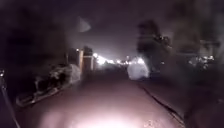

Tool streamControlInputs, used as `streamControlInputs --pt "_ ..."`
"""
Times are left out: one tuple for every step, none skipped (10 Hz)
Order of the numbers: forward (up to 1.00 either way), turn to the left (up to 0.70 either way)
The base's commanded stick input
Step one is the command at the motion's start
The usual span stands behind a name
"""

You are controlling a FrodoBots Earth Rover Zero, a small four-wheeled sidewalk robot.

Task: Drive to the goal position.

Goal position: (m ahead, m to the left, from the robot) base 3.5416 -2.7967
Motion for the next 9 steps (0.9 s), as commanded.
streamControlInputs --pt "0.5 0.0" --pt "0.5 0.0" --pt "0.5 0.0" --pt "0.5 0.0" --pt "0.5 0.0" --pt "0.5 0.0" --pt "0.5 0.0" --pt "0.5 0.0" --pt "0.5 0.0"
